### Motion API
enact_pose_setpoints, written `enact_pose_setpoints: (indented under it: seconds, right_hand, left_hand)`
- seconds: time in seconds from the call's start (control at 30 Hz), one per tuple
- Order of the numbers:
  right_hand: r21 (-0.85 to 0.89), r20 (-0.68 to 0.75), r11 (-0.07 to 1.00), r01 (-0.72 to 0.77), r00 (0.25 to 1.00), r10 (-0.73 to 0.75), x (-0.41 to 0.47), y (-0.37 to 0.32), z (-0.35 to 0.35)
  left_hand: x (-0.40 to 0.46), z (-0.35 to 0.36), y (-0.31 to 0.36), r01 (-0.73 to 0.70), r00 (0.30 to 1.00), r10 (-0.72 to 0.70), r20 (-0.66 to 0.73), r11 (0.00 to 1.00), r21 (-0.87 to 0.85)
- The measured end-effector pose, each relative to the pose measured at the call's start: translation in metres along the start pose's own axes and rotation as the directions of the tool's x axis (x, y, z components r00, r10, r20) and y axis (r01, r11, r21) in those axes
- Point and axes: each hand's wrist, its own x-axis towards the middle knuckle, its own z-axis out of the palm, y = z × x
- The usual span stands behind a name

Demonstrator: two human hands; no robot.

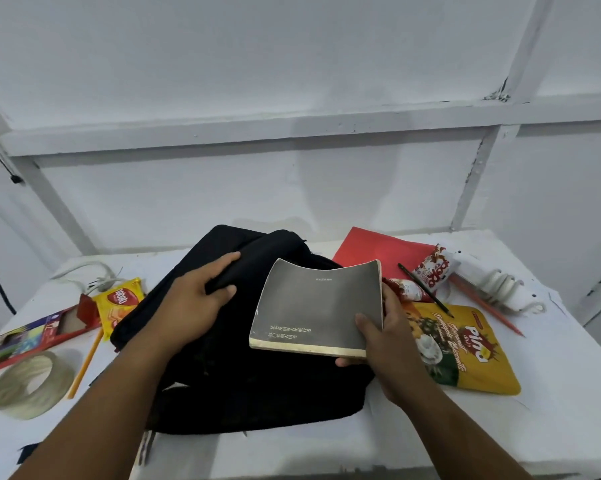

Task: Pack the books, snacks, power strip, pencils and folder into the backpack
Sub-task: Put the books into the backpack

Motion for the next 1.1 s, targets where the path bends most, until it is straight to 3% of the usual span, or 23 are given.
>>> enact_pose_setpoints:
  seconds: [0.23,0.57,0.8,1.0,1.1]
  right_hand:
    - [-0.094,0.078,0.994,-0.054,0.995,0.061,0.005,-0.023,0.035]
    - [-0.187,-0.038,0.971,-0.151,0.989,0.146,0.013,-0.041,0.040]
    - [-0.032,0.004,0.998,-0.045,0.999,0.045,0.020,-0.039,0.063]
    - [0.060,-0.111,0.997,-0.046,0.992,0.053,0.044,-0.005,0.108]
    - [-0.051,-0.137,0.997,-0.050,0.990,0.043,0.055,0.006,0.127]
  left_hand:
    - [0.022,-0.024,0.008,-0.047,0.999,0.047,-0.012,0.999,0.006]
    - [0.043,-0.033,0.007,-0.075,0.994,0.079,0.074,0.996,-0.047]
    - [0.046,-0.029,0.003,-0.064,0.988,0.080,0.133,0.991,-0.120]
    - [0.045,-0.031,-0.001,-0.053,0.984,0.084,0.156,0.980,-0.190]
    - [0.047,-0.032,-0.005,-0.030,0.984,0.069,0.165,0.973,-0.227]
